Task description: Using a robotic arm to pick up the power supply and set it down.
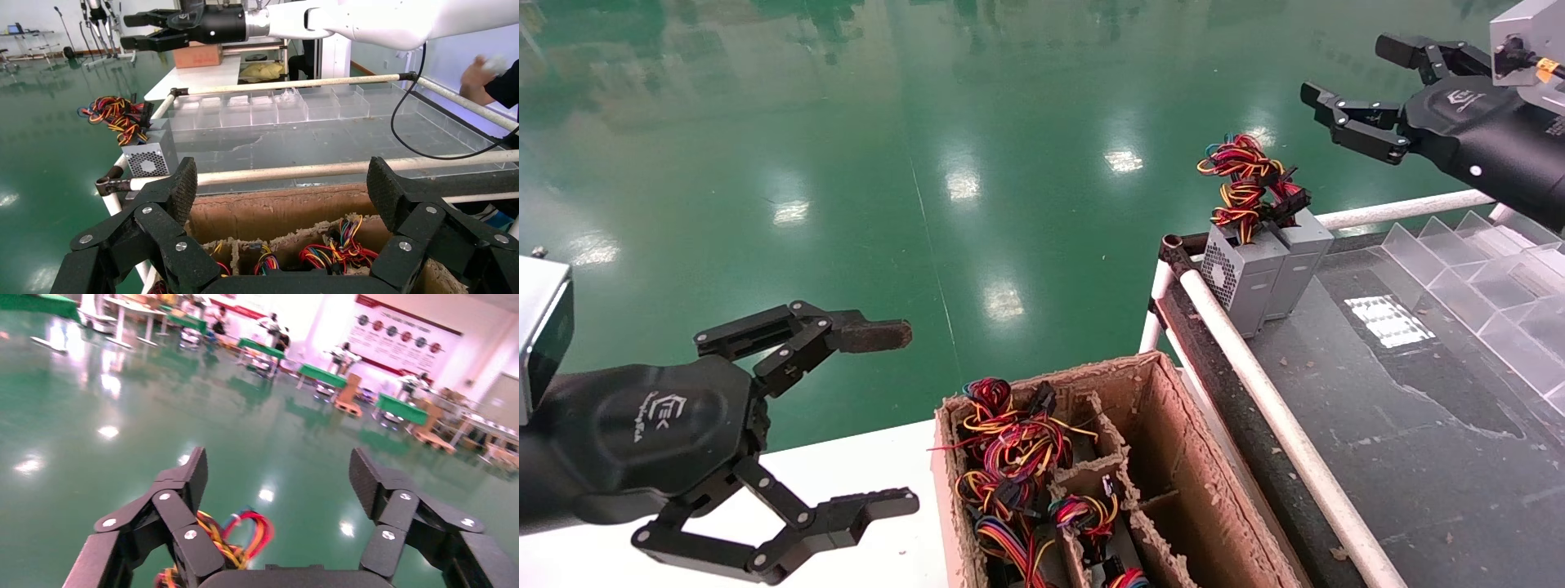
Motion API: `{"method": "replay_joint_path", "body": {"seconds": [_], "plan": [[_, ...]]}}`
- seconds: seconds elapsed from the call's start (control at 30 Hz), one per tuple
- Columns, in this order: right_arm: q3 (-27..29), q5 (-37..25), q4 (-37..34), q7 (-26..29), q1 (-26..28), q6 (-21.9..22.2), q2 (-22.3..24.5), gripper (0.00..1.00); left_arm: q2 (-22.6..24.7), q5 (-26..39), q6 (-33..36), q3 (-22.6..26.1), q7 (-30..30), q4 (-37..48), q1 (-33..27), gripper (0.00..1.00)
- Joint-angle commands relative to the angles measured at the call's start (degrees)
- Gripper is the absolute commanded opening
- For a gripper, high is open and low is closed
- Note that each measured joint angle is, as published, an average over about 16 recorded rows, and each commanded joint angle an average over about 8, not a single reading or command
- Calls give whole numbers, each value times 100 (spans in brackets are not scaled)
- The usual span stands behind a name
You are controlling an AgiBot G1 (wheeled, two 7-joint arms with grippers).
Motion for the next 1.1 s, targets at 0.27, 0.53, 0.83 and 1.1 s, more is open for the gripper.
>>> {"method": "replay_joint_path", "body": {"seconds": [0.27,0.53,0.83,1.1], "plan": [[-86,345,851,523,-453,-441,290,100,0,0,0,0,0,0,0,100],[-163,652,1608,988,-856,-834,547,100,0,0,0,0,0,0,0,100],[-250,998,2462,1512,-1310,-1276,837,100,0,0,0,1,0,0,0,100],[-327,1306,3223,1980,-1715,-1671,1096,100,0,-1,0,1,0,0,0,100]]}}
